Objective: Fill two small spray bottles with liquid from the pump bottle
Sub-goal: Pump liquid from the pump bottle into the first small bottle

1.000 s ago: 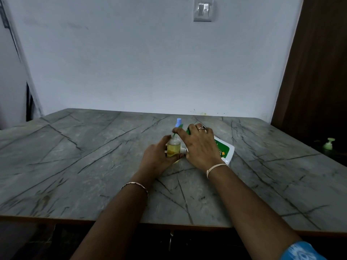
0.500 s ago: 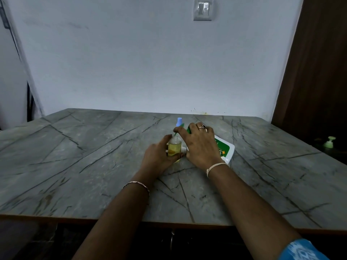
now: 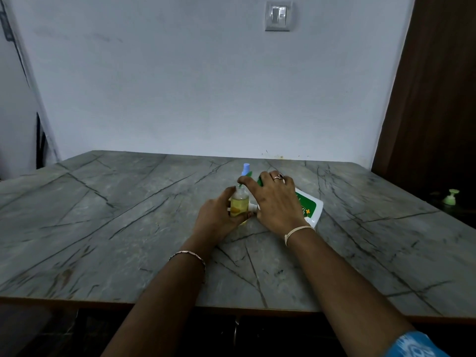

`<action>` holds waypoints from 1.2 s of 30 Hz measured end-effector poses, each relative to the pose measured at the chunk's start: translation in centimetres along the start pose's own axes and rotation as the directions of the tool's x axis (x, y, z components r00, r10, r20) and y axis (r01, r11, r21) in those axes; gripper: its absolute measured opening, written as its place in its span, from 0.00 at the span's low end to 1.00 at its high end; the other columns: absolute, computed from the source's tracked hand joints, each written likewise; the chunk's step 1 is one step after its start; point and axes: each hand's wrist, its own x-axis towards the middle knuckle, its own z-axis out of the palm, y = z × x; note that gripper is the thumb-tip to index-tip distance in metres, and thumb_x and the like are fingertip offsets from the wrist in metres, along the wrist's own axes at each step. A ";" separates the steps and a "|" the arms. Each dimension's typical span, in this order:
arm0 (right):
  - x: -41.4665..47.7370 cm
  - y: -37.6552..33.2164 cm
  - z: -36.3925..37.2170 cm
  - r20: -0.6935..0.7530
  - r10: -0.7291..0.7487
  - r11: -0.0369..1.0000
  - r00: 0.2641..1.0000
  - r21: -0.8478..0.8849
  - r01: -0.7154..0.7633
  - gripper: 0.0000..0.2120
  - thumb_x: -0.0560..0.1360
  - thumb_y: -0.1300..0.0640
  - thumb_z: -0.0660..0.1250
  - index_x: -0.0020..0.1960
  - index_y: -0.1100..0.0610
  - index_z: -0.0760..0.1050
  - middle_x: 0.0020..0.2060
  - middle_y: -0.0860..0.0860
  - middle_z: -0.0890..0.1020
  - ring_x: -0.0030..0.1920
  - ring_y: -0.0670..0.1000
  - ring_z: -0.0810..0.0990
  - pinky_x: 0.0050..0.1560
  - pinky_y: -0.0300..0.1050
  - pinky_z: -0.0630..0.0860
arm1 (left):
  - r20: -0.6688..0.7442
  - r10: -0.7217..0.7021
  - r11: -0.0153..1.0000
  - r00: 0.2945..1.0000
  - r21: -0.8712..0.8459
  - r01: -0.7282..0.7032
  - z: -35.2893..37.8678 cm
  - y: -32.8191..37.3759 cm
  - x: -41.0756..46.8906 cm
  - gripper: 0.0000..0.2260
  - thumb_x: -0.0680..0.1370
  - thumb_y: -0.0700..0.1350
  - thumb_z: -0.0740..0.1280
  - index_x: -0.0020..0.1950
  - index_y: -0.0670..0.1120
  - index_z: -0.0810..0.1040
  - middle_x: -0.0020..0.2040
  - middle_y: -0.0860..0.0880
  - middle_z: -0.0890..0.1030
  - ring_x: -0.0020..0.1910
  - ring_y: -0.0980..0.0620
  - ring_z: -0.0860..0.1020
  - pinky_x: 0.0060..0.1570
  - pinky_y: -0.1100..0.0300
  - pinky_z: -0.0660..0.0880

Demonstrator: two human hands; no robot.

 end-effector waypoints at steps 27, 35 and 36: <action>0.5 0.2 1.0 -0.062 -0.018 1.000 0.998 -0.004 0.018 0.38 0.60 0.53 0.77 0.65 0.46 0.62 0.45 0.54 0.77 0.49 0.57 0.76 0.48 0.54 0.72 | -0.020 0.027 1.000 0.999 -0.005 -0.027 0.1 -0.1 -0.1 0.35 0.70 0.59 0.72 0.72 0.51 0.64 0.58 0.47 0.81 0.52 0.50 0.81 0.52 0.58 0.76; 0.2 0.7 0.5 -0.022 -0.036 0.999 0.999 0.037 0.037 0.38 0.67 0.52 0.73 0.72 0.43 0.60 0.50 0.54 0.77 0.53 0.57 0.75 0.54 0.55 0.71 | -0.021 0.028 1.000 0.999 -0.011 -0.028 0.2 -0.4 0.0 0.35 0.69 0.59 0.73 0.72 0.51 0.64 0.59 0.47 0.81 0.52 0.51 0.81 0.52 0.58 0.77; 0.2 0.8 0.4 -0.031 -0.034 0.999 0.999 0.036 0.035 0.39 0.66 0.52 0.74 0.72 0.42 0.60 0.50 0.54 0.77 0.53 0.57 0.75 0.53 0.55 0.71 | -0.024 0.029 0.999 0.999 -0.014 -0.030 0.2 -0.4 0.0 0.35 0.69 0.58 0.73 0.72 0.51 0.64 0.59 0.47 0.81 0.52 0.51 0.81 0.52 0.59 0.76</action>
